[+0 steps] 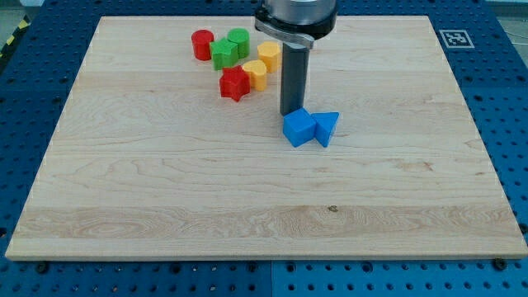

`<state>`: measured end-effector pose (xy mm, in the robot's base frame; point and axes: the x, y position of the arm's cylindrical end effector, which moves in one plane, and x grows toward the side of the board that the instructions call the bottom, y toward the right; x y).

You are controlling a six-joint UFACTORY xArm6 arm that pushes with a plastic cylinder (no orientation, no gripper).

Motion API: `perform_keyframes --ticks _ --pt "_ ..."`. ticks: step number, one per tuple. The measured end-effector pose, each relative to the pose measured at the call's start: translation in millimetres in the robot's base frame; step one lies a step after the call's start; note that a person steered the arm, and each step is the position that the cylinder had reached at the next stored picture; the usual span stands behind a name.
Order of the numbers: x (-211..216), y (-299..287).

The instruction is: Separate the blue blocks from each other

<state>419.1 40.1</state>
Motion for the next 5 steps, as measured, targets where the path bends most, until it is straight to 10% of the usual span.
perform_keyframes --ticks 5 --pt "59.9 17.1"
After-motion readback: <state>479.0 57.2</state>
